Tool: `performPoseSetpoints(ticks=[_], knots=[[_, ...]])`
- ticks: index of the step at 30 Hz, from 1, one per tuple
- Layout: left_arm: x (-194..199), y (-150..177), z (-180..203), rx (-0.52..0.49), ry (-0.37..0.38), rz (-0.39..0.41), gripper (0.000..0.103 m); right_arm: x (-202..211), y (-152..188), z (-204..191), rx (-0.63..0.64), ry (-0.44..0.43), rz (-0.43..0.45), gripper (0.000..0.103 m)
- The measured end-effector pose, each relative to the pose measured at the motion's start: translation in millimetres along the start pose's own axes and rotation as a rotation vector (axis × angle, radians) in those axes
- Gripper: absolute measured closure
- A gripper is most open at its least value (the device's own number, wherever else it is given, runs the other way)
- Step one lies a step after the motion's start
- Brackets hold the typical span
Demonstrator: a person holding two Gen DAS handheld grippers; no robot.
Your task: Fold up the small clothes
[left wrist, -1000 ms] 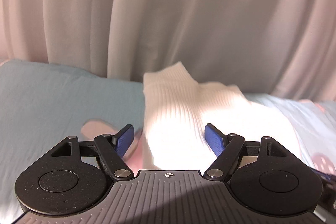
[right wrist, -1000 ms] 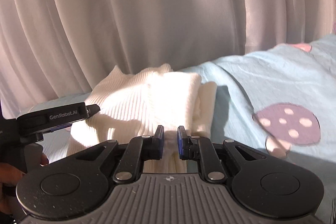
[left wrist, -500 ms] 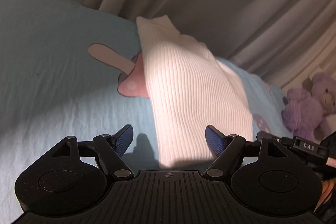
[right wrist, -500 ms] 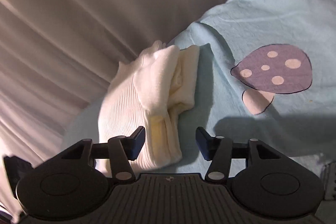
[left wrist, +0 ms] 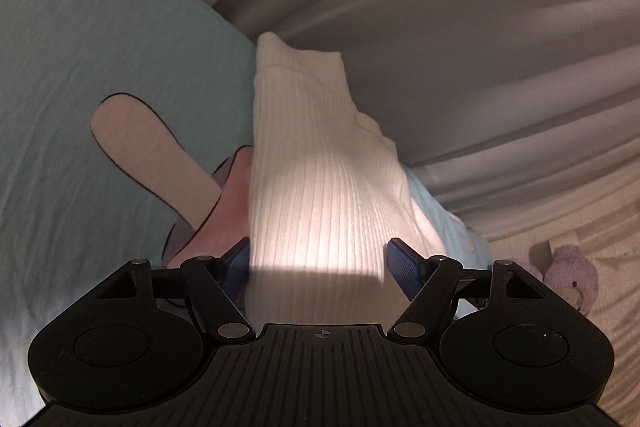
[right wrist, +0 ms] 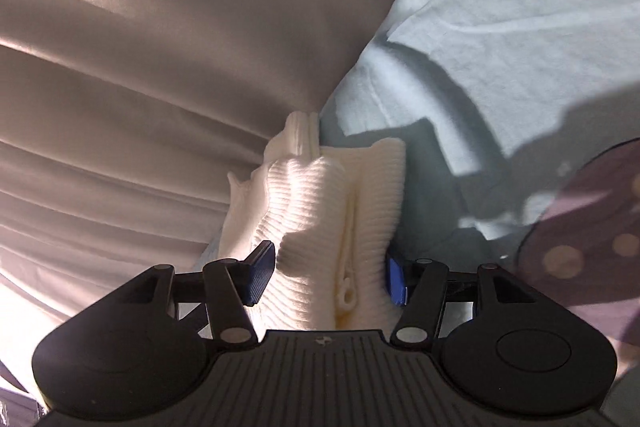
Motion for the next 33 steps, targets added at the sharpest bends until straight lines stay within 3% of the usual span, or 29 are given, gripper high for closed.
performPoseSetpoints(ticks=[1,2,5,9,14,27,33], knots=[[-1,1,1,-0.008,-0.001,-0.001,0.03,-5,3,-5,0.024,-0.005,-0.002,0.047],[-2,1,1,-0.019,-0.002,-0.001,0.036,-7,6,-10,0.052,0.004,0.002,0.057],[1,2,-2,-0.02,-0.017,0.001,0.049,-8,13,-17,0.066,0.024,0.031,0.069],[16,-1,9,-0.04,0.003,0.024,0.058,1,18,-43,0.114,-0.038,0.049,0.072],[40,-4,33,-0.092,0.027,0.044,0.059,9,33,-67,0.13,-0.081,0.016,0.073],[137,10,9,-0.183,-0.216,0.087,0.057,0,116,-88,0.084,-0.115,-0.151,0.073],[148,15,-8,-0.219,-0.302,0.107,0.052,-1,121,-86,0.135,-0.042,-0.123,0.07]])
Point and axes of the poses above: each gripper's, at about its wrist camera, not at the fingertips, and x roughly against the way its jaws point, z to its right, y to its underside, the point moved 7 cm from there along -x, roughly the way its jaws point, and after that the axes turned 15 degrees about z, right-handed, at the moved point
